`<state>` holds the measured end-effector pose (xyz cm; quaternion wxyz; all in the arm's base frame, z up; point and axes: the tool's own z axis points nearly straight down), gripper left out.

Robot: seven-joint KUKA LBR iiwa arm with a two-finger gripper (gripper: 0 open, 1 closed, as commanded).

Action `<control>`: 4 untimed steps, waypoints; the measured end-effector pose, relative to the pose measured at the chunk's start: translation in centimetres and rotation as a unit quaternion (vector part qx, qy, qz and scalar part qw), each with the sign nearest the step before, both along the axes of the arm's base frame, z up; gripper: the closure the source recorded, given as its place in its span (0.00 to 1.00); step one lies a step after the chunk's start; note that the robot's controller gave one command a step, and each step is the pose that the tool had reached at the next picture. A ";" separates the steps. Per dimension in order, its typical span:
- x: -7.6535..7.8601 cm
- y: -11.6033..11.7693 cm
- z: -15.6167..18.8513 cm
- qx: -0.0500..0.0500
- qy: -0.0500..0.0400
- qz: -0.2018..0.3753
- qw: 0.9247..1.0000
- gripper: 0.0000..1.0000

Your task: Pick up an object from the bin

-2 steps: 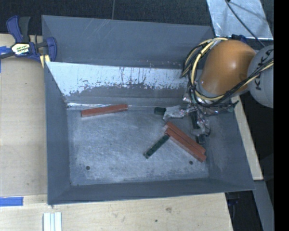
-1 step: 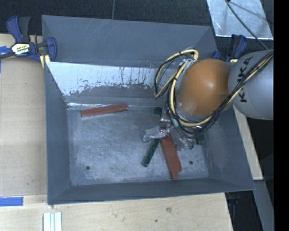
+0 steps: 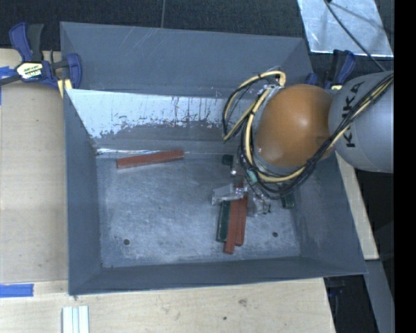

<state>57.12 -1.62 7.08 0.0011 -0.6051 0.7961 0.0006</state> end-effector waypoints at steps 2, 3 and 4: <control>-0.4 0.0 15.2 0.000 0.000 0.009 1.000 0.00; 3.7 0.8 -0.5 0.000 0.003 0.122 0.993 0.00; 3.9 0.8 0.0 0.000 0.000 0.120 0.993 1.00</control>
Offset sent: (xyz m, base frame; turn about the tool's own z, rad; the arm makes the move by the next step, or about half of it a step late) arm -0.0045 0.0000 0.1515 -0.0210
